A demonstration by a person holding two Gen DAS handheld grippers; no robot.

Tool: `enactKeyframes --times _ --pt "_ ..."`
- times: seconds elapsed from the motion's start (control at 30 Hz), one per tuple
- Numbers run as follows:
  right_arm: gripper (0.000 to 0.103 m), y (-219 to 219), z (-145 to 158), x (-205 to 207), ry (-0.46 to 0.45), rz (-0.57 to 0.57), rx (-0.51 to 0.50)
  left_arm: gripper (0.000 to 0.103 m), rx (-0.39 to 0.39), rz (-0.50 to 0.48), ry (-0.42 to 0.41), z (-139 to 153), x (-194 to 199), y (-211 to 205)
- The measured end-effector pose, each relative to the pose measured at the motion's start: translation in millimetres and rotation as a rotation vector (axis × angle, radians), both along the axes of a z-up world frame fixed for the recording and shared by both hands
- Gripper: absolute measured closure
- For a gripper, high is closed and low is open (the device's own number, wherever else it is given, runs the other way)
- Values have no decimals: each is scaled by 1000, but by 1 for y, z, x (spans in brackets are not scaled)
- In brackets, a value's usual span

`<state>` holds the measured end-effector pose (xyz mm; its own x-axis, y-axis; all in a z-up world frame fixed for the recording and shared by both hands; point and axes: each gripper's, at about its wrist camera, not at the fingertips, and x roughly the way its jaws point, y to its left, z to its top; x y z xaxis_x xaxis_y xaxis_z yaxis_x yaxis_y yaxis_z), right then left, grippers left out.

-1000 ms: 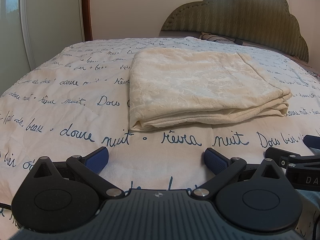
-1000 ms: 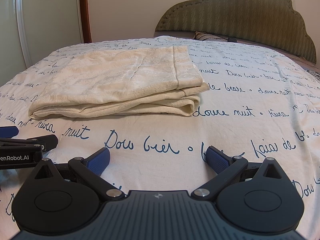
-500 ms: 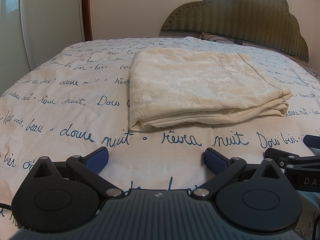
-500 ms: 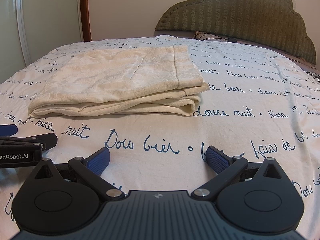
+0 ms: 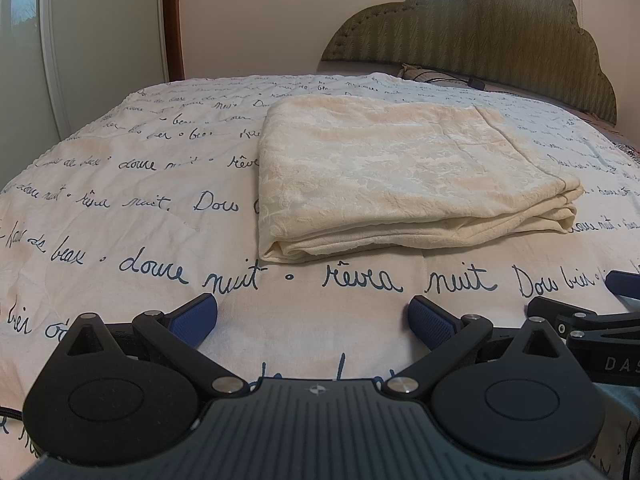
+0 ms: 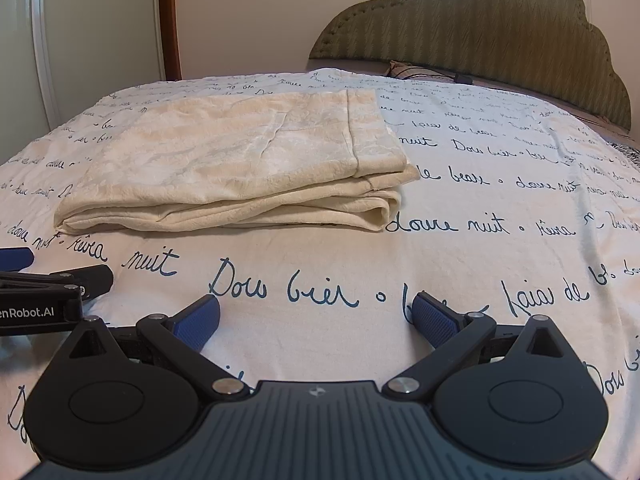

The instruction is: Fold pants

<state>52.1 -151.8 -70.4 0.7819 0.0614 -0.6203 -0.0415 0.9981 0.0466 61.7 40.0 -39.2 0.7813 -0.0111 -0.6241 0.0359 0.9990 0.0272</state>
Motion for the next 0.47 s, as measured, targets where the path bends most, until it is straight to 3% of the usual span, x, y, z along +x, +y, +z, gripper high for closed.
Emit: enactKeyframes --times 0.33,0.47 --pt "0 0 0 0 1 4 2 0 -24 -1 -9 4 -3 4" --pt "0 -2 7 -2 7 67 26 0 -63 42 -36 20 -17 25"
